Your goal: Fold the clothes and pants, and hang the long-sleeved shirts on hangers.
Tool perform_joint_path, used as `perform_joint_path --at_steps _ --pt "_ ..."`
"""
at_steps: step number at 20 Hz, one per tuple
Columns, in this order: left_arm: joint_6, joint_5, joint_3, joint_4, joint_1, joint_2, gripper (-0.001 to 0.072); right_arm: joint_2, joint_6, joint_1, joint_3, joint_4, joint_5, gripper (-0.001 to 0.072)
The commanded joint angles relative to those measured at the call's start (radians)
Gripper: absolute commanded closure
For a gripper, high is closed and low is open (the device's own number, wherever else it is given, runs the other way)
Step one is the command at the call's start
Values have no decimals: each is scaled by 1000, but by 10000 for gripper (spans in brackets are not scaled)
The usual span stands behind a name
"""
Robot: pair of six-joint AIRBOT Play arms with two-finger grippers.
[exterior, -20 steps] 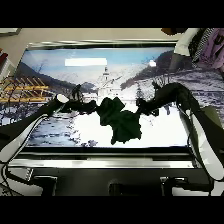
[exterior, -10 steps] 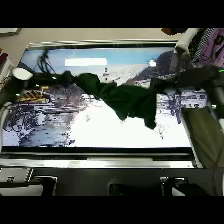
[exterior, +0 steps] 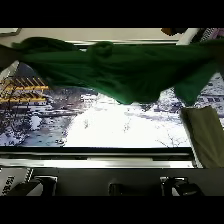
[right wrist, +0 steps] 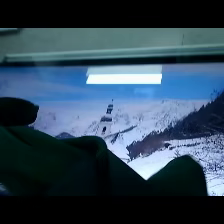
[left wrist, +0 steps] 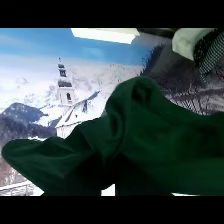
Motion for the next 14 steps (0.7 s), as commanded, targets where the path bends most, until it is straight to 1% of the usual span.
perform_joint_path --at_steps 1,3,5,8,11,14 --pt "-208 -38 8 207 5 175 681 125 124 0 9 -101 24 683" --pt "-227 -39 7 219 5 188 681 99 178 0 9 -135 50 683" --pt "-226 -39 -20 207 1 158 681 11 207 0 9 -139 51 683" --pt "-226 -39 -119 189 -31 68 681 -247 307 0 8 -119 45 682" --pt "-226 -37 -237 188 -77 -75 681 -555 322 0 8 10 50 682" --pt "-223 -6 -330 189 -119 -273 681 -852 303 0 8 163 61 682"
